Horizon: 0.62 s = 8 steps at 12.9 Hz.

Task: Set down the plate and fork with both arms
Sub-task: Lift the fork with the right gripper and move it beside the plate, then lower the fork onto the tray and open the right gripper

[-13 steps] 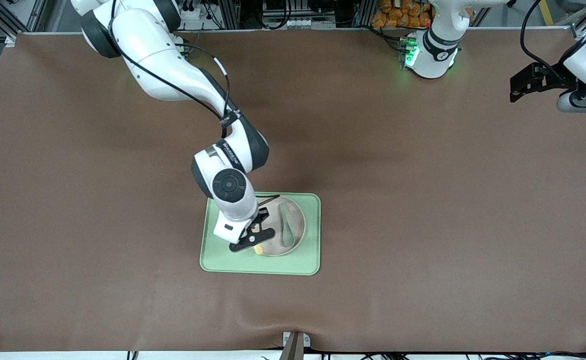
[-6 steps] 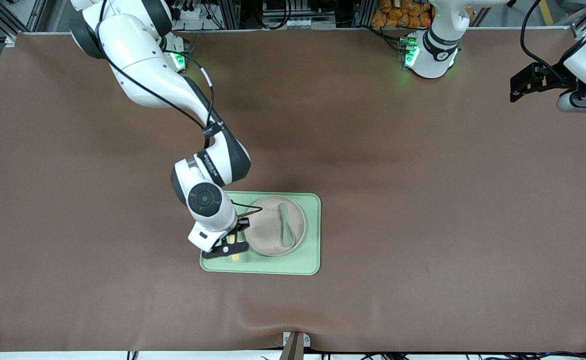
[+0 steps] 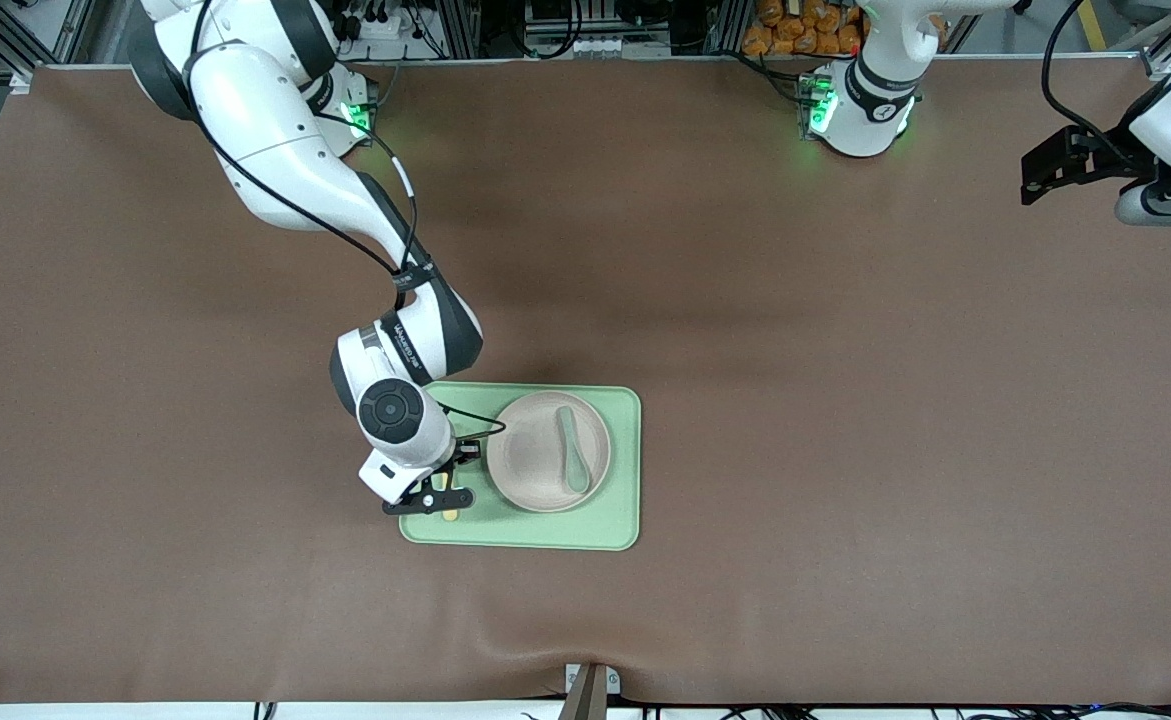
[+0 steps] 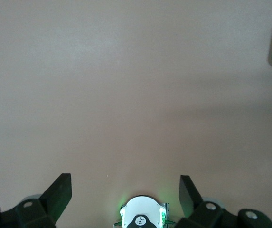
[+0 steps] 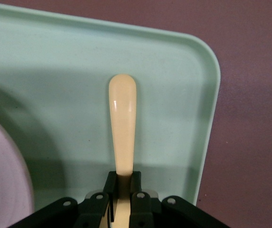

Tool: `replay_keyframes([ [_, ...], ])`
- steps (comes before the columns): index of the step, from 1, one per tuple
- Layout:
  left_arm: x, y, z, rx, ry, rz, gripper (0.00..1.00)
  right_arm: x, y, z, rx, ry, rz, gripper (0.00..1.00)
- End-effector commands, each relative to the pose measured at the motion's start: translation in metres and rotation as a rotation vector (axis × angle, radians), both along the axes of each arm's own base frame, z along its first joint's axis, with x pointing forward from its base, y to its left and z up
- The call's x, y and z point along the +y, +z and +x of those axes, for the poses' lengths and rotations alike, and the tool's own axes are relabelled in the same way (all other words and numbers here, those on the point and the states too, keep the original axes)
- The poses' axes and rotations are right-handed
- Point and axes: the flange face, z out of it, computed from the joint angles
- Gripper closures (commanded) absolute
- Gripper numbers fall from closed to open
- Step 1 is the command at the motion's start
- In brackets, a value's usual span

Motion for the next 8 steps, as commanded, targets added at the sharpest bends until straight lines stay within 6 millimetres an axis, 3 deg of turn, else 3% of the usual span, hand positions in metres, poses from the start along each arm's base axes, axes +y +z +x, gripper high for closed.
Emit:
replay_keyframes([
  [1,0.002,0.005,-0.004,0.004,0.009,-0.015,0.0,-0.003,0.005,-0.004,0.006,-0.055,0.015,0.38],
  [3,0.003,0.005,-0.004,0.004,0.011,-0.015,0.0,-0.005,0.012,0.0,0.001,-0.05,0.021,0.04],
  [5,0.003,0.005,-0.004,0.004,0.012,-0.015,0.0,-0.017,0.035,0.009,-0.016,-0.062,0.031,0.0],
  [8,0.003,0.004,-0.004,0.005,0.013,-0.015,0.0,-0.054,0.07,0.024,-0.006,-0.038,0.061,0.0],
])
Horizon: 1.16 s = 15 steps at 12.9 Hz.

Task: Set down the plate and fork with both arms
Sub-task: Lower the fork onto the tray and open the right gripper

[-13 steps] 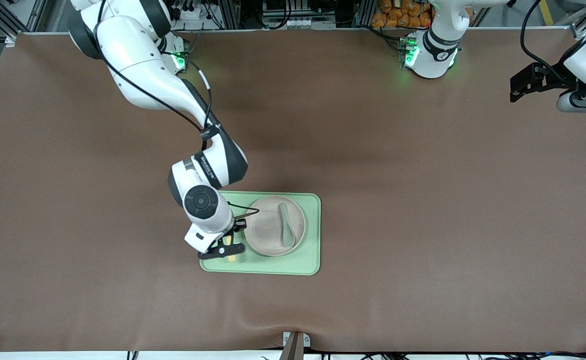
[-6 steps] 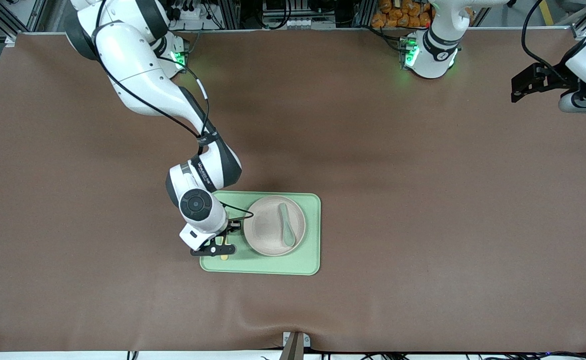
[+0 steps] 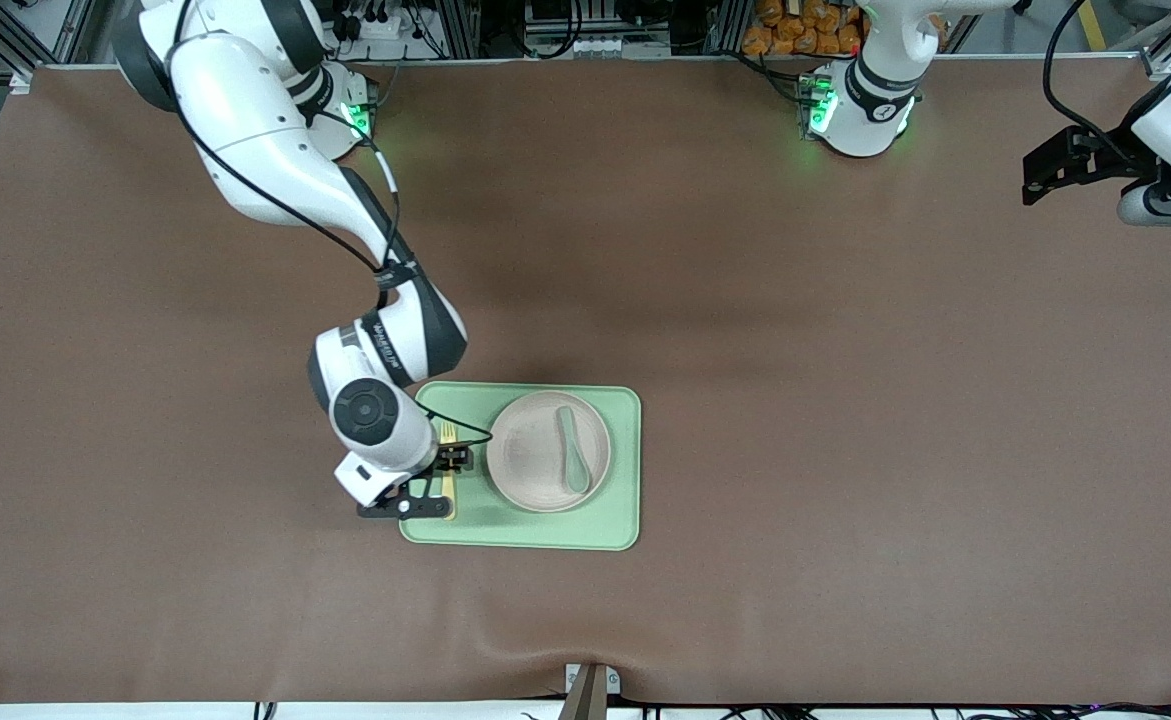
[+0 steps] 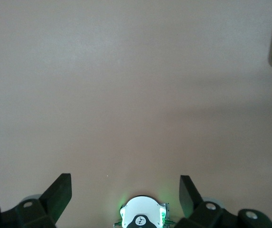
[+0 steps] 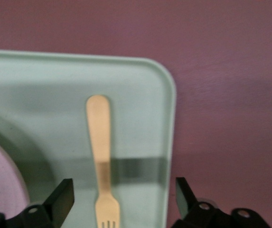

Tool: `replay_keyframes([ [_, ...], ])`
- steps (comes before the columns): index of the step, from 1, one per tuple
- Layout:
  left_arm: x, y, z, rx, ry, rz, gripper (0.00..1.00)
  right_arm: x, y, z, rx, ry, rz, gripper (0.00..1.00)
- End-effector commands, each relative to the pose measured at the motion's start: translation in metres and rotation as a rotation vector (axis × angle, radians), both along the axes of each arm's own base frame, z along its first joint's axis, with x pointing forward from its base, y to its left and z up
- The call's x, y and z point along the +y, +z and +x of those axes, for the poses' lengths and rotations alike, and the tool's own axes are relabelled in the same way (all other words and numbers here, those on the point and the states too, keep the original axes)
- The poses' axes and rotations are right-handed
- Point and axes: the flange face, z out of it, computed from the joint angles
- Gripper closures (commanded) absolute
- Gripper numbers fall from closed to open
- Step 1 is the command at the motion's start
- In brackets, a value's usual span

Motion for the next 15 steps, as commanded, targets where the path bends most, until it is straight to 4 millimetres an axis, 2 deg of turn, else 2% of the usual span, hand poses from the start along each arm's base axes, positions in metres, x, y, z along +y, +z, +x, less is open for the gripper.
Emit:
replay_keyframes([
  [1,0.003,0.004,-0.004,0.005,0.012,-0.014,0.0,-0.04,0.033,0.013,0.019,0.021,0.096,0.0],
  [2,0.001,0.005,-0.005,0.003,0.009,-0.014,0.0,-0.059,0.051,0.021,0.011,-0.005,0.162,0.0],
  [3,0.001,0.004,-0.005,0.005,0.009,-0.013,0.0,-0.072,0.078,0.026,-0.009,-0.027,0.223,0.0],
  [4,0.001,0.004,-0.005,0.005,0.009,-0.013,0.0,-0.08,0.086,0.025,0.012,-0.036,0.242,0.0],
  [5,0.001,0.004,-0.005,0.005,0.009,-0.013,0.0,-0.089,0.084,0.022,0.056,-0.045,0.238,0.0],
  [7,0.002,0.005,-0.004,0.003,0.012,-0.015,0.0,-0.094,0.108,0.023,0.035,-0.017,0.207,0.0],
  [9,0.001,0.005,-0.005,0.003,0.009,-0.015,0.0,-0.109,0.124,0.018,0.034,0.032,0.084,0.0],
  [10,0.002,0.005,-0.004,0.003,0.012,-0.015,0.0,-0.118,0.14,0.016,0.028,0.021,0.073,0.0],
  [12,0.002,0.004,-0.004,0.005,0.012,-0.015,0.0,-0.126,0.173,0.008,0.031,0.008,0.062,0.0],
  [14,0.002,0.005,-0.004,0.003,0.012,-0.015,0.0,-0.134,0.218,-0.004,0.015,0.016,0.044,0.0],
  [15,0.002,0.005,-0.004,0.003,0.012,-0.015,0.0,-0.138,0.241,-0.013,0.019,0.076,0.032,0.0],
])
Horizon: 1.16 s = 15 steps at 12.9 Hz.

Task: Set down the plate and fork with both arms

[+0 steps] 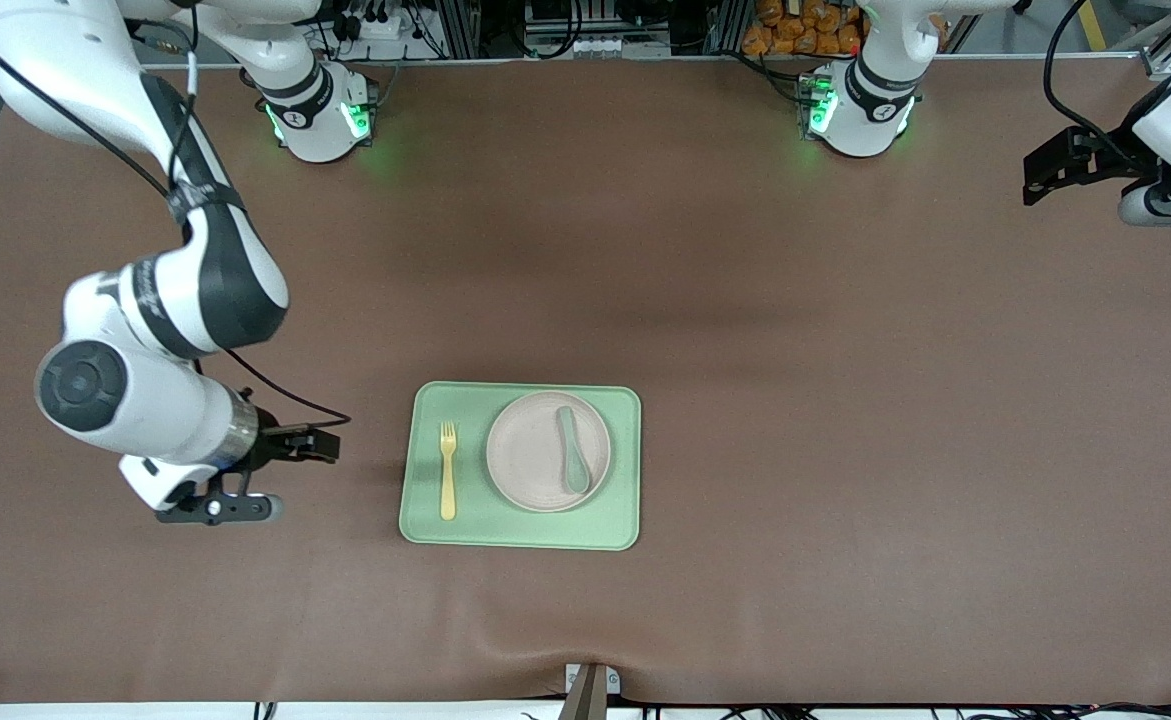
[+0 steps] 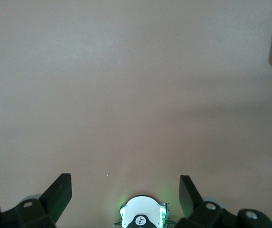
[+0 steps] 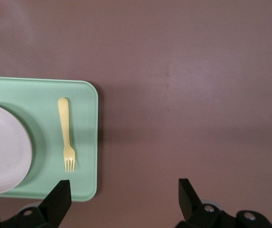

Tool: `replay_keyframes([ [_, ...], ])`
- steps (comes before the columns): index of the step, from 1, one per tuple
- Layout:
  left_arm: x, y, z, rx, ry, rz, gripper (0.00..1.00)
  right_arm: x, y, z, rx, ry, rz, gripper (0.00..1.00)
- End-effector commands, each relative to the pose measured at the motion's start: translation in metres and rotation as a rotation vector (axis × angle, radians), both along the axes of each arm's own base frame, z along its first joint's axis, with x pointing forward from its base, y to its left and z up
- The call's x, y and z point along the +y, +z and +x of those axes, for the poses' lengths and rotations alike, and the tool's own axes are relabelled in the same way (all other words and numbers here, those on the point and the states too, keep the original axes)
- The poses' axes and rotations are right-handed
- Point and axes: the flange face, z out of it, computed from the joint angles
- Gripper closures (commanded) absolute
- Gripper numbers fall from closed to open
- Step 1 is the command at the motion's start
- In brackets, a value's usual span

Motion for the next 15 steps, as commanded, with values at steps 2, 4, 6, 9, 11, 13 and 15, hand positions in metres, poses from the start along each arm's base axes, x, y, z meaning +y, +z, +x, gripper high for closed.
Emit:
replay_keyframes([
  [2,0.001,0.005,-0.004,0.003,0.01,-0.015,0.0,-0.044,0.071,-0.044,0.01,0.093,0.001,0.0],
  [4,0.001,0.004,-0.003,0.004,0.01,-0.015,0.0,-0.061,0.102,-0.08,0.003,0.035,0.039,0.0],
  [6,0.001,0.005,-0.004,0.003,0.01,-0.015,0.0,-0.073,0.121,-0.1,-0.014,0.007,0.021,0.0],
  [9,0.001,0.005,-0.004,0.003,0.01,-0.015,0.0,-0.079,0.146,-0.14,-0.042,0.006,0.006,0.0],
  [11,0.001,0.005,-0.004,0.003,0.01,-0.015,0.0,-0.08,0.155,-0.174,-0.044,0.004,-0.005,0.0],
  [13,0.001,0.005,-0.004,0.003,0.01,-0.015,0.0,-0.089,0.155,-0.178,-0.023,-0.011,-0.007,0.0],
  [15,0.001,0.004,-0.003,0.004,0.01,-0.015,0.0,-0.081,0.173,-0.169,-0.061,-0.016,-0.005,0.0],
])
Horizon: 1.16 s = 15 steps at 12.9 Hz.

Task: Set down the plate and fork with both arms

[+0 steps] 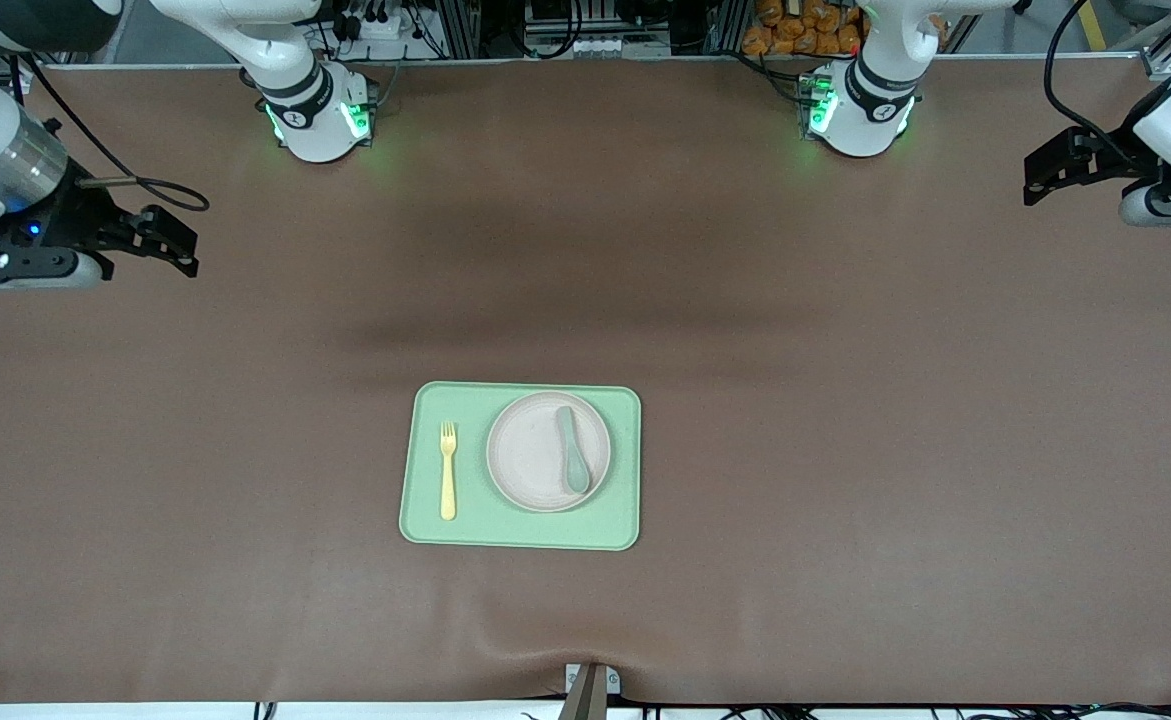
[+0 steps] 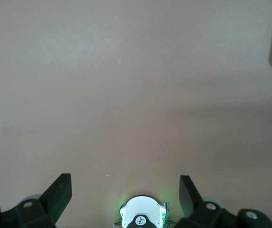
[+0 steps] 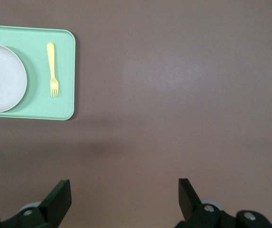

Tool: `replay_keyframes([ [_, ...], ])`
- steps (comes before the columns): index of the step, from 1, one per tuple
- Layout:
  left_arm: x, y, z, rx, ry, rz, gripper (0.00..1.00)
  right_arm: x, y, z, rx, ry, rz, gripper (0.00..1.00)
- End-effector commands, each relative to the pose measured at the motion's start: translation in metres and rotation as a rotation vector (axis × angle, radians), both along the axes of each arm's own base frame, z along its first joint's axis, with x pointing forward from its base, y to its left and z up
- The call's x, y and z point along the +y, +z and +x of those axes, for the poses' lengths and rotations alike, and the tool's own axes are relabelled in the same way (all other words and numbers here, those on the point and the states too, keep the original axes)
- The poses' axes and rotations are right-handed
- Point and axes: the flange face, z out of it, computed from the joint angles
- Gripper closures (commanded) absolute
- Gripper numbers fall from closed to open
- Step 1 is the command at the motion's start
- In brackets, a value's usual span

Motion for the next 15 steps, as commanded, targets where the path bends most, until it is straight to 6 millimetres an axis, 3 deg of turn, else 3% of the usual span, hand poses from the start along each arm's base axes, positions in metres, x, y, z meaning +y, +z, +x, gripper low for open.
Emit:
replay_keyframes([
  [1,0.001,0.004,-0.003,0.002,0.009,-0.016,0.0,0.008,0.009,0.017,-0.026,0.0,0.013,0.0],
  [4,0.001,0.003,-0.002,0.004,0.009,-0.016,0.0,-0.006,0.025,0.044,-0.038,-0.024,0.023,0.0],
  [8,-0.001,0.004,-0.003,-0.001,0.007,-0.016,0.0,-0.014,0.026,0.037,0.015,-0.044,0.026,0.0],
  [13,-0.002,0.003,0.003,-0.024,0.005,-0.018,0.0,-0.016,0.051,0.043,-0.035,-0.037,0.021,0.0],
  [15,-0.004,0.003,0.005,-0.033,0.003,-0.019,0.0,-0.014,0.047,0.036,0.003,-0.033,0.021,0.0],
])
